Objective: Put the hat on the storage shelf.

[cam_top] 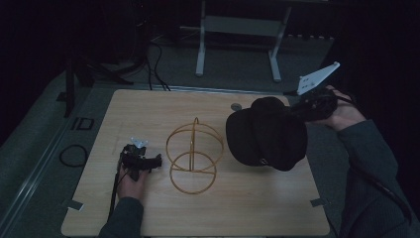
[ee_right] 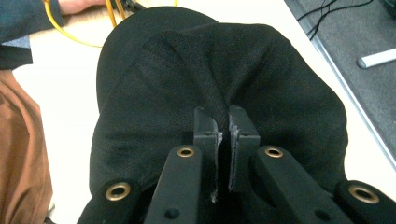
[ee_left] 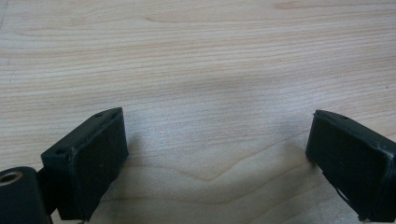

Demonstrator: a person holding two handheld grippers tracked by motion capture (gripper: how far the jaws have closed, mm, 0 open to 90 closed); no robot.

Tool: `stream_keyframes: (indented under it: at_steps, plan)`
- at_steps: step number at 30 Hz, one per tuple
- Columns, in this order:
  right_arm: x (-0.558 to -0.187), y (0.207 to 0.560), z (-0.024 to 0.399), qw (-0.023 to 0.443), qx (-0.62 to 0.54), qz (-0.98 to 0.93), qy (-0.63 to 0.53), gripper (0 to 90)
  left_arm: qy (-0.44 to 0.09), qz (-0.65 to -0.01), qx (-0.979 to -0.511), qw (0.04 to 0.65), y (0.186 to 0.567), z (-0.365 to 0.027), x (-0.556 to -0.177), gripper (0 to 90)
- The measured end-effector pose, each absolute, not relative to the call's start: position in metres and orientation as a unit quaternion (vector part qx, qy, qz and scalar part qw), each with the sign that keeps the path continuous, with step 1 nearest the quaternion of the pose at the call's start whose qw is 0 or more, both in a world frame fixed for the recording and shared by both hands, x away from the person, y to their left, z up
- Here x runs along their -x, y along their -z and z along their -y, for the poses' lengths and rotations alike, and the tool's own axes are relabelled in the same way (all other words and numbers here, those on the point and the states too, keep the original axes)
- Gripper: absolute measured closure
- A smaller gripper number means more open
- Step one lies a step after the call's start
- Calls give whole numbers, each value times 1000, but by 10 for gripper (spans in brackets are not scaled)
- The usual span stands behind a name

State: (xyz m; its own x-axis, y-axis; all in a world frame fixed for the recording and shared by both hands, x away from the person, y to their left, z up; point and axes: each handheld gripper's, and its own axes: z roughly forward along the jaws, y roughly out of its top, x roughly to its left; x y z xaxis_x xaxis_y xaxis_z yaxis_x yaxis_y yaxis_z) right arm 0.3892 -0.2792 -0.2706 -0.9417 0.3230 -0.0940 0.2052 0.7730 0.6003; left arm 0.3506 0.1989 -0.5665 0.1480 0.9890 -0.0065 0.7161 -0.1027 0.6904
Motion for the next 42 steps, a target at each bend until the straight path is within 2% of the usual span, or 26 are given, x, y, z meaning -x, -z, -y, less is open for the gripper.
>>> stream_keyframes:
  at_steps: [42]
  plan:
    - [-389, 245, 229, 102, -80, -903, -409, 845, -240, -607, -703, 284, 566, -199, -351, 50]
